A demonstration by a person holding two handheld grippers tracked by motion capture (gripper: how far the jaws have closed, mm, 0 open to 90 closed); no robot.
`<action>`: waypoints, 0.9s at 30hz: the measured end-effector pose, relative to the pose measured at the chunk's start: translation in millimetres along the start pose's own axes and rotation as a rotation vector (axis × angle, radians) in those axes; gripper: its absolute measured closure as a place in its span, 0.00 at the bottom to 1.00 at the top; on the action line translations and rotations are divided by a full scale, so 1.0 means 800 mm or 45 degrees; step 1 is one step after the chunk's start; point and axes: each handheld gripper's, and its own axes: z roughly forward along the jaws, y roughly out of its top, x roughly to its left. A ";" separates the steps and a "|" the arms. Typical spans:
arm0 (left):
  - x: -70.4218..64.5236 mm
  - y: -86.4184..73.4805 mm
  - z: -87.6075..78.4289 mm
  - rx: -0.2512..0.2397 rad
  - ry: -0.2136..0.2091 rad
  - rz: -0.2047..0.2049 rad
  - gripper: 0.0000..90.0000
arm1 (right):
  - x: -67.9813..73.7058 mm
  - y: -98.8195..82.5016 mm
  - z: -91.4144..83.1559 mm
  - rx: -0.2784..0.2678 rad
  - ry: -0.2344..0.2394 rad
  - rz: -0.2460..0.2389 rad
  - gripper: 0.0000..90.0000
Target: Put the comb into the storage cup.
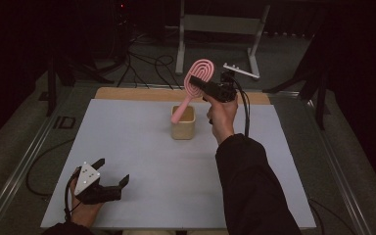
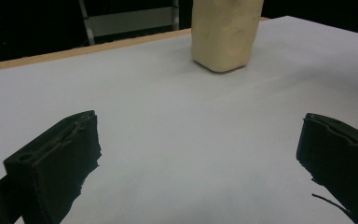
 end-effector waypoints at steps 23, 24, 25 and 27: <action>0.000 0.000 0.000 0.000 0.000 0.003 0.00 | -0.003 0.007 0.010 -0.040 -0.050 -0.023 0.70; 0.000 0.000 0.000 0.001 0.000 0.004 0.00 | -0.004 0.006 0.010 -0.044 -0.053 -0.021 0.70; 0.000 0.000 0.000 0.000 0.001 0.004 0.00 | -0.004 0.006 0.011 -0.044 -0.057 -0.023 0.70; 0.000 0.000 0.000 -0.001 0.000 0.004 0.00 | -0.004 0.006 0.012 -0.044 -0.061 -0.027 0.70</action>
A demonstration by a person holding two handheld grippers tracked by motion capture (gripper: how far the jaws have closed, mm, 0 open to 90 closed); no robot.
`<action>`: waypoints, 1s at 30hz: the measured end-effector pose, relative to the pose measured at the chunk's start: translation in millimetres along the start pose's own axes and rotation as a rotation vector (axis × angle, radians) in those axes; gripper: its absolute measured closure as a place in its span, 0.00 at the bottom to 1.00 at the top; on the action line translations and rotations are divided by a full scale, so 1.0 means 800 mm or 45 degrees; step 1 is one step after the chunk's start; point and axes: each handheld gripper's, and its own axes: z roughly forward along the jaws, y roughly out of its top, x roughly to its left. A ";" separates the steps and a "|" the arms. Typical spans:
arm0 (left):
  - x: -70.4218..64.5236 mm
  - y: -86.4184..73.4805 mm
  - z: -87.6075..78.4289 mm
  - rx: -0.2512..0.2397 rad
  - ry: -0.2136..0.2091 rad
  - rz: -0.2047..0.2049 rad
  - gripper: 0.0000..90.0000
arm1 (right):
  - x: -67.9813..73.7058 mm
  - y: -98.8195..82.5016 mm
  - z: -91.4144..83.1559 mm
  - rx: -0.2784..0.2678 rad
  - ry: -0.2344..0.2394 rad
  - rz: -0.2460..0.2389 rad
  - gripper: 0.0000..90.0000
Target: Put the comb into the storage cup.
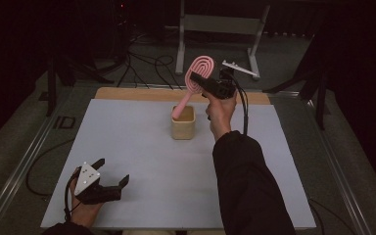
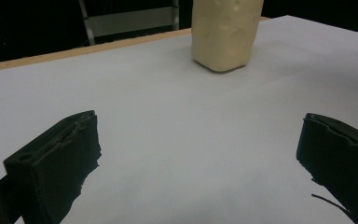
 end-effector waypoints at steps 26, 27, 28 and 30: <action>0.000 0.000 -0.001 -0.002 0.000 0.003 0.00 | -0.011 0.000 0.004 -0.040 -0.059 -0.038 0.70; 0.000 0.000 -0.001 -0.001 0.000 0.002 0.00 | -0.011 0.000 0.004 -0.040 -0.060 -0.037 0.70; 0.000 0.000 -0.001 -0.001 0.000 0.002 0.00 | -0.011 0.000 0.004 -0.040 -0.060 -0.037 0.70; 0.000 0.000 -0.001 0.000 0.000 0.004 0.00 | -0.012 0.000 0.005 -0.041 -0.063 -0.041 0.70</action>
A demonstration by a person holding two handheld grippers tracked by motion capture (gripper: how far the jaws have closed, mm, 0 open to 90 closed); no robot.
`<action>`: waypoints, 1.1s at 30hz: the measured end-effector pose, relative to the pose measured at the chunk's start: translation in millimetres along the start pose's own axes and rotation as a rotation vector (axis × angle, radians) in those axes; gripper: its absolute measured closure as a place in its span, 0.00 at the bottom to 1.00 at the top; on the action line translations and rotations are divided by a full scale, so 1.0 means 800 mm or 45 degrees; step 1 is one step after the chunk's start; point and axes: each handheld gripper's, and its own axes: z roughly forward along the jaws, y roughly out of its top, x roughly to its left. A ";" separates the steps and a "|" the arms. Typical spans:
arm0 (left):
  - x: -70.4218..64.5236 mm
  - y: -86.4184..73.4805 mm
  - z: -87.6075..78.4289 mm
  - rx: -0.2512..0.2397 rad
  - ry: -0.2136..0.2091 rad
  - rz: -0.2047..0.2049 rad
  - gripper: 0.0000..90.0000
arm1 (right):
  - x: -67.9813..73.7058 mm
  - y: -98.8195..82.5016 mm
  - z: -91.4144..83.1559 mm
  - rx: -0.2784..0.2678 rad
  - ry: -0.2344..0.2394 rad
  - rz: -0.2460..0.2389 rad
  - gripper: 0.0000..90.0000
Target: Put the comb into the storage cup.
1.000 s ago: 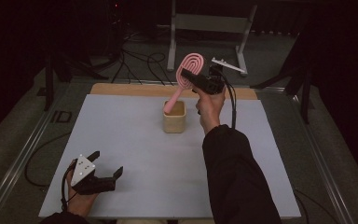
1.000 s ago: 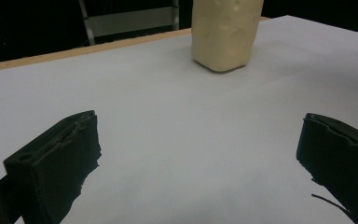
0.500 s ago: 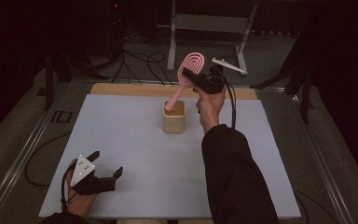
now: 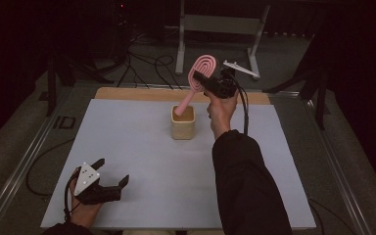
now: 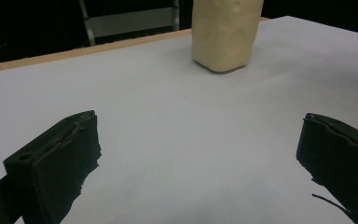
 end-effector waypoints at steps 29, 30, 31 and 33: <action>0.000 0.000 0.000 0.004 -0.002 0.001 0.00 | 0.001 -0.022 0.012 0.079 -0.016 -0.060 0.70; 0.000 0.000 0.000 0.005 -0.002 0.000 0.00 | 0.001 -0.022 0.012 0.082 -0.017 -0.057 0.70; 0.000 0.000 0.001 0.005 -0.002 0.002 0.00 | 0.001 -0.024 0.013 0.082 -0.014 -0.056 0.70; 0.000 0.000 0.001 0.004 -0.001 0.002 0.00 | 0.000 -0.025 0.013 0.088 -0.015 -0.053 0.70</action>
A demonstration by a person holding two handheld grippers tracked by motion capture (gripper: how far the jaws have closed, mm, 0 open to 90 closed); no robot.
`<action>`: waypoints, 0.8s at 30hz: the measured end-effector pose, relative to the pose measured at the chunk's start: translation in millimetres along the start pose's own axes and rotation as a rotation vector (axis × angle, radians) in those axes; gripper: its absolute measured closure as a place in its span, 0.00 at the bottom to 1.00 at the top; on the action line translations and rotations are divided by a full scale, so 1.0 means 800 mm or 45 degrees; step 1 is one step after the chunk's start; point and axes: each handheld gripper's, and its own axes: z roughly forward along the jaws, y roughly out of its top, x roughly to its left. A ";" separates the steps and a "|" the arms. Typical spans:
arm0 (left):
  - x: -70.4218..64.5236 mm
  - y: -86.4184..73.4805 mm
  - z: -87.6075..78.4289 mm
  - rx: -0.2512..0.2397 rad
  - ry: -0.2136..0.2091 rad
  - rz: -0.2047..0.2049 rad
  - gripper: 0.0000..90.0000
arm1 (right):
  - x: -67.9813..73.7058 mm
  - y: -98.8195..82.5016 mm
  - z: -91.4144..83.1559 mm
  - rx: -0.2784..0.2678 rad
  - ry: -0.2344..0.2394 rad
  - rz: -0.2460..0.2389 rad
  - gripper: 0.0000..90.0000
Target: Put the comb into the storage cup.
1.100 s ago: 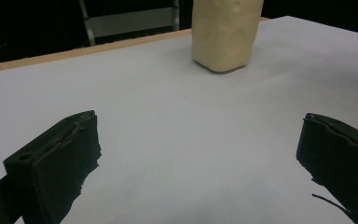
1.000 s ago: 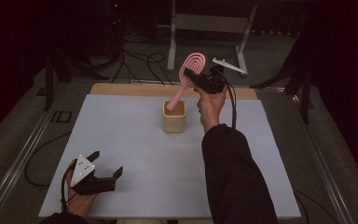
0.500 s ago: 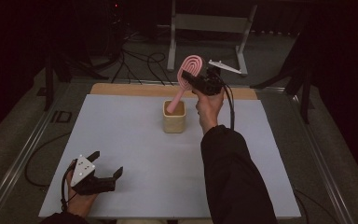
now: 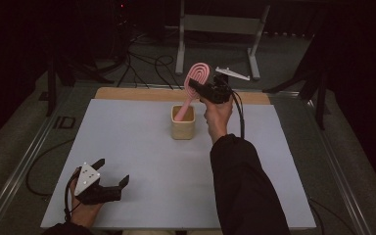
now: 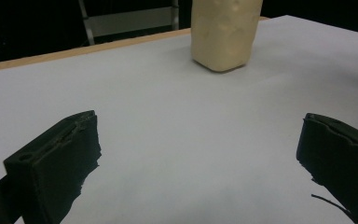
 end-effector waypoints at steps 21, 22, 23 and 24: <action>0.000 0.000 0.000 0.001 0.001 -0.001 0.00 | 0.000 -0.015 0.006 0.027 0.009 -0.005 0.70; 0.000 0.000 0.000 0.002 0.001 0.000 0.00 | 0.000 -0.016 0.007 0.028 0.008 -0.004 0.70; 0.000 0.000 0.000 0.001 0.001 -0.001 0.00 | 0.000 -0.017 0.007 0.031 0.007 -0.005 0.70; 0.000 0.000 -0.001 0.002 0.001 0.000 0.00 | 0.000 -0.018 0.008 0.030 0.005 -0.011 0.70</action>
